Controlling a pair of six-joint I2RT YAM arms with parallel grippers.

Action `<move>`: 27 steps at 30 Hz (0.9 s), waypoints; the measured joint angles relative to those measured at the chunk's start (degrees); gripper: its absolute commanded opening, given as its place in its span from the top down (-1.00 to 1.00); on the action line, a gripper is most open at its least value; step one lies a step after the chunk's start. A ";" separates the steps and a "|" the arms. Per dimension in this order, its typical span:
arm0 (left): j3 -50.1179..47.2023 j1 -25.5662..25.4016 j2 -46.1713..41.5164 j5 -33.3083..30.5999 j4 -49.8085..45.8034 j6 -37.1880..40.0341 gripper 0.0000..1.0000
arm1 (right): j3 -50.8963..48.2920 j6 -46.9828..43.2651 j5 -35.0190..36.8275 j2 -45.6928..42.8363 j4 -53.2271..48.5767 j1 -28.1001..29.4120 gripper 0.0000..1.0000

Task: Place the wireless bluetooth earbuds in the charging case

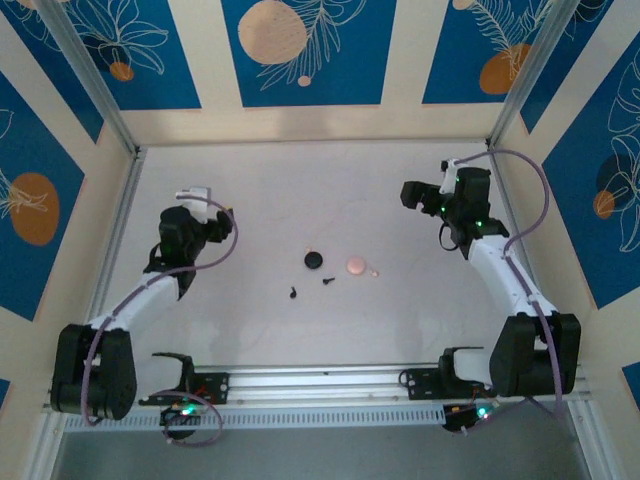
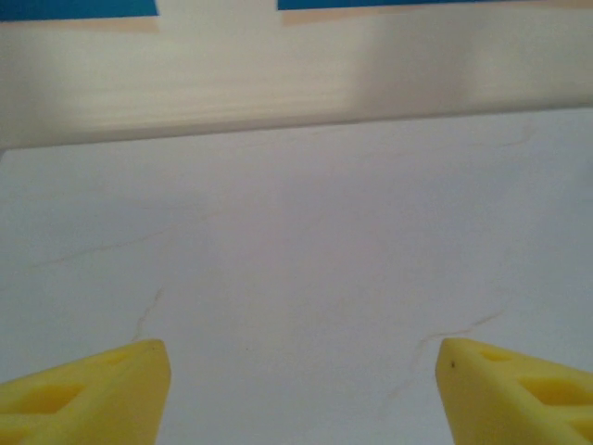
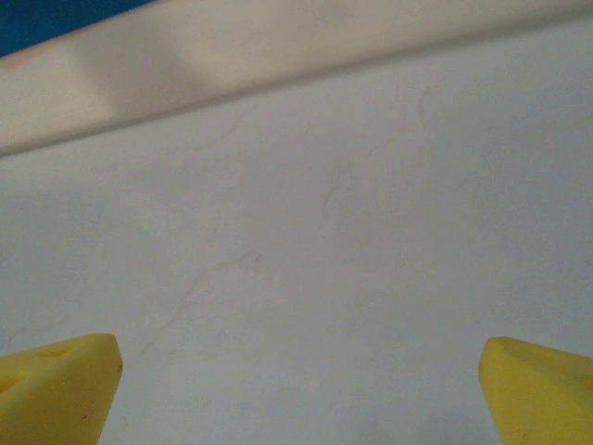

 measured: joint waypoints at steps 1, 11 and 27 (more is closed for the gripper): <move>1.03 -0.66 -0.61 0.46 -2.38 -0.90 -0.43 | 1.25 0.42 -0.66 0.00 -3.58 0.83 -0.98; 3.48 -8.76 -1.84 1.55 -20.52 -10.82 -0.38 | 7.98 1.97 -5.42 8.81 -29.24 13.84 -0.49; 2.40 -13.53 2.64 1.20 -22.69 -14.14 -0.40 | 22.49 1.44 1.55 33.53 -40.79 25.18 -0.39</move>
